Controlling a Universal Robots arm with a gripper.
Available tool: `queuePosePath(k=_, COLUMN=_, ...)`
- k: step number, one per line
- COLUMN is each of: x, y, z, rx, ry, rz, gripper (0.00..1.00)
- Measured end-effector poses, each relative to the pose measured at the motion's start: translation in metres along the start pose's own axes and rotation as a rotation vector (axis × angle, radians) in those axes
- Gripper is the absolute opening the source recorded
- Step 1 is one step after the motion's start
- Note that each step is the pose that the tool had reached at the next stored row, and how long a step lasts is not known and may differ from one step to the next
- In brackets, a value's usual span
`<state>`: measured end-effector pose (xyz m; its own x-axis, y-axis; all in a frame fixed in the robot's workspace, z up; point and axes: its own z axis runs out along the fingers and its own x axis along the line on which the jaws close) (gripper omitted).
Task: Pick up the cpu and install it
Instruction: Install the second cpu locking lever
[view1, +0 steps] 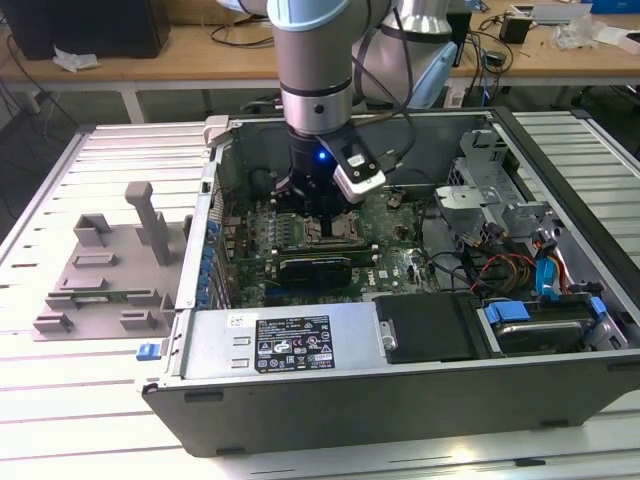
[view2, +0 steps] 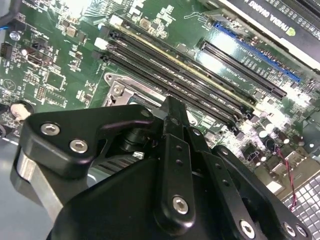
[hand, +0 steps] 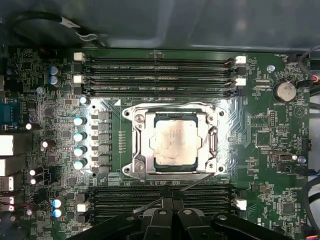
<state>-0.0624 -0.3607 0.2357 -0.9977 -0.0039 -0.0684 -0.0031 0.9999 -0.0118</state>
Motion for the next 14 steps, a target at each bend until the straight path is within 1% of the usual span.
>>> queuePosePath(k=2, x=0.0013, y=-0.0010, z=0.0002, rx=-0.0002, ry=-0.0001, rz=0.000, gripper=0.11)
queuePosePath(k=8, x=0.0090, y=-0.0036, z=0.0028, rx=-0.0003, ry=-0.0002, rz=0.000, gripper=0.11)
queuePosePath(k=14, x=0.0095, y=-0.0037, z=0.0038, rx=-0.0009, ry=-0.0004, rz=0.000, gripper=0.11)
